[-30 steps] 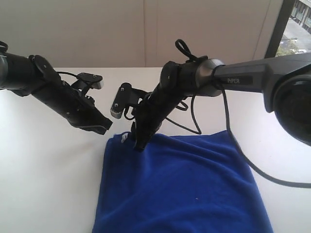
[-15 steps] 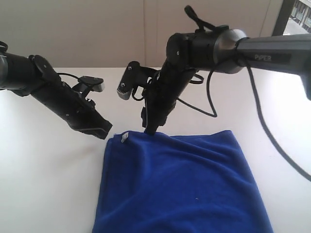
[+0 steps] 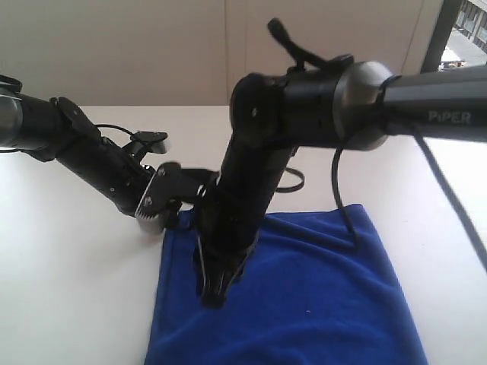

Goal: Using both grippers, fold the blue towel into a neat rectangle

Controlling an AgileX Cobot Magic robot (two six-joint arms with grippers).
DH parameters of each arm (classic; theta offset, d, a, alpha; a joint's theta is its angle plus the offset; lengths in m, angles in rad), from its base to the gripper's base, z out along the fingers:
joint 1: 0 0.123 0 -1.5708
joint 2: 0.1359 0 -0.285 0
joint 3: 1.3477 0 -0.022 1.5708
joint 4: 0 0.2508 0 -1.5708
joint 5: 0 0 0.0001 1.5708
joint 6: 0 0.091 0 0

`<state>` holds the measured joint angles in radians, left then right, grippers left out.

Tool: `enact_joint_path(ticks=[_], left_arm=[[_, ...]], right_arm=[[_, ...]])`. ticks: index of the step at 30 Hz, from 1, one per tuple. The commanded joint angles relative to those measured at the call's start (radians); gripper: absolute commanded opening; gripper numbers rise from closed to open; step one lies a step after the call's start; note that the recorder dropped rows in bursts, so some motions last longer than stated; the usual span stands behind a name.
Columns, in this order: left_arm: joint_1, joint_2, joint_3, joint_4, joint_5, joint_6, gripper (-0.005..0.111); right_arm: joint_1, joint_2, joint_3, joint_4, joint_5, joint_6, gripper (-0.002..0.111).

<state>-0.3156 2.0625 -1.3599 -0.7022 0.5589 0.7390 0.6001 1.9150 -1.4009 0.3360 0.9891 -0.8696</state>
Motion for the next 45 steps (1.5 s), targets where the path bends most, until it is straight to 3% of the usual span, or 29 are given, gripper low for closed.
enact_joint_path(ticks=[1,5,11,23,45], left_arm=[[0.000,0.017,0.003,-0.018,0.026,0.023,0.000],[0.000,0.035,0.003,-0.018,0.026,0.023,0.000],[0.000,0.042,0.003,-0.018,0.022,0.023,0.000],[0.000,0.042,0.003,-0.018,0.020,0.023,0.000],[0.000,0.042,0.003,-0.016,0.019,0.023,0.000]], right_arm=[[0.081,-0.006,0.065,-0.001,-0.060,0.006,0.035],[0.124,-0.004,0.089,-0.003,-0.101,0.004,0.036],[0.174,-0.003,0.136,-0.001,-0.149,-0.014,0.047],[0.298,-0.003,0.154,0.033,-0.182,0.035,0.047],[0.308,0.051,0.204,0.026,-0.318,0.088,0.035]])
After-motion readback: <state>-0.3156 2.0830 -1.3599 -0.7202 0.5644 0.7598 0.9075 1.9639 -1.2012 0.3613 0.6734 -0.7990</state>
